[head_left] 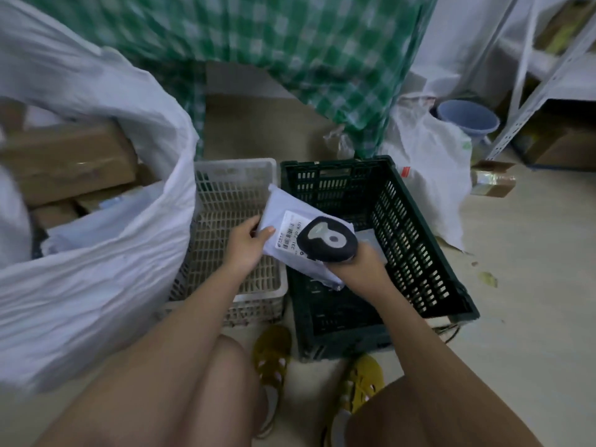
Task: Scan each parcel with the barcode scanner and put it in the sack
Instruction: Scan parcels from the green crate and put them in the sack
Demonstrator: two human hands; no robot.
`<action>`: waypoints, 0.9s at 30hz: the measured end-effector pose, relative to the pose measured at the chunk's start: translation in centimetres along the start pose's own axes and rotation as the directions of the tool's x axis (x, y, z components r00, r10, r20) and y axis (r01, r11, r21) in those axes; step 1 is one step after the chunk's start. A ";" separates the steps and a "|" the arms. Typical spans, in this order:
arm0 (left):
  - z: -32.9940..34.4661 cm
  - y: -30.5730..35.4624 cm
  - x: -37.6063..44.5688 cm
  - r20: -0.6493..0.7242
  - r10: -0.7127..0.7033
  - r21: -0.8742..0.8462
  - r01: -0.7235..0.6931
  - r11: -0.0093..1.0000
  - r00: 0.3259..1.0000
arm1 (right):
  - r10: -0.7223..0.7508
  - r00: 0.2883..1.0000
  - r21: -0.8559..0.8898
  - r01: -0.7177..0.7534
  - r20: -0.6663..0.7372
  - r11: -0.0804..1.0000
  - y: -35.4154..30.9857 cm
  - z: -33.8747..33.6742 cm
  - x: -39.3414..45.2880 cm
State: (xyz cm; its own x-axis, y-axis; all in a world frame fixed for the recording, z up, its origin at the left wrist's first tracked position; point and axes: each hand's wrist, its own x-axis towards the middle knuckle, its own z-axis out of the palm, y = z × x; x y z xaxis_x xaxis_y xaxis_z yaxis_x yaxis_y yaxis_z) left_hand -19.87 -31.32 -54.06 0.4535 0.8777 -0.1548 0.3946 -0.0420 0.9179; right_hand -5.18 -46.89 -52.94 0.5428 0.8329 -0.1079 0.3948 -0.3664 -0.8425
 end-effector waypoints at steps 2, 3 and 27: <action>-0.4 -0.4 0.0 -0.003 0.004 -0.009 -0.004 1.000 1.000 | -0.031 0.997 -0.135 0.041 0.073 0.990 -0.1 -0.1 -0.6; -0.5 -0.6 0.2 -0.001 0.001 -0.011 -0.001 1.000 1.000 | -0.044 0.994 -0.177 0.060 0.096 0.982 -0.2 -0.3 -0.7; 0.0 -2.2 1.0 0.052 0.032 0.004 -0.032 0.999 0.998 | -0.036 0.998 -0.458 0.051 0.042 0.887 -1.5 -2.5 -2.2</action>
State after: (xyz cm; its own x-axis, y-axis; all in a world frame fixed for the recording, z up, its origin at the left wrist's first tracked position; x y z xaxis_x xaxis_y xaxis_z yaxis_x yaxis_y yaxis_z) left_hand -20.31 -30.34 -56.19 0.5064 0.8502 -0.1440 0.3832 -0.0723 0.9209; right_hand -5.15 -49.24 -50.15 0.4968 0.8621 -0.0998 0.7177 -0.4728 -0.5113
